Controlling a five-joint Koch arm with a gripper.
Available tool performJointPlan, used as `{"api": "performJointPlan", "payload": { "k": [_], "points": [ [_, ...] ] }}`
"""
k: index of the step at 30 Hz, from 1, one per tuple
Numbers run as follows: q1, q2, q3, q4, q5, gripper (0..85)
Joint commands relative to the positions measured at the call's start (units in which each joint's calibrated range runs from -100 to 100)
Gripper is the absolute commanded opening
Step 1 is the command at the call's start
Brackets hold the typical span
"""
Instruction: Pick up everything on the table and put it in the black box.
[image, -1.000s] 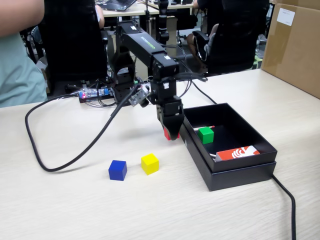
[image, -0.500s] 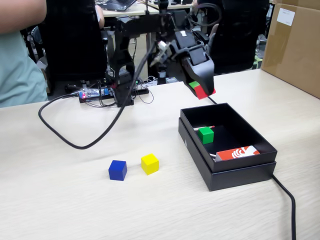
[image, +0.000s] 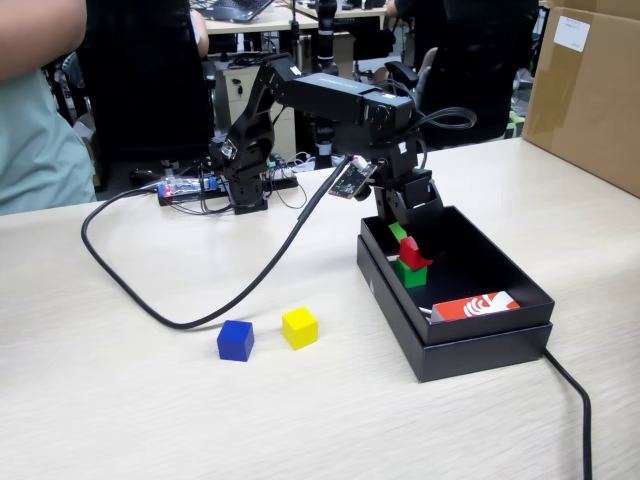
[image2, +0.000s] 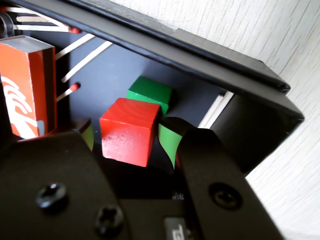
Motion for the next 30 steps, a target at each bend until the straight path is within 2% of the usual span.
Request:
{"api": "performJointPlan", "payload": {
  "k": [1, 3, 4, 10, 14, 15, 22, 30],
  "points": [
    [0.1, -3.9, 5.0, -1.3, 0.0, 32.2],
    [0.0, -7.4, 4.5, -3.2, -0.1, 40.8],
    [-0.2, -8.6, 4.3, -3.6, -0.1, 41.8],
    [-3.7, -24.7, -0.8, -4.5, -1.2, 42.0],
    [-7.7, -30.9, -3.8, -4.5, -3.7, 43.9],
    [-9.7, -31.8, -5.1, -4.5, -5.4, 44.1],
    [-14.7, -23.4, -6.3, -3.8, -9.1, 46.5],
    [-16.5, -4.8, 1.3, -3.7, -10.1, 46.5]
  ]
}}
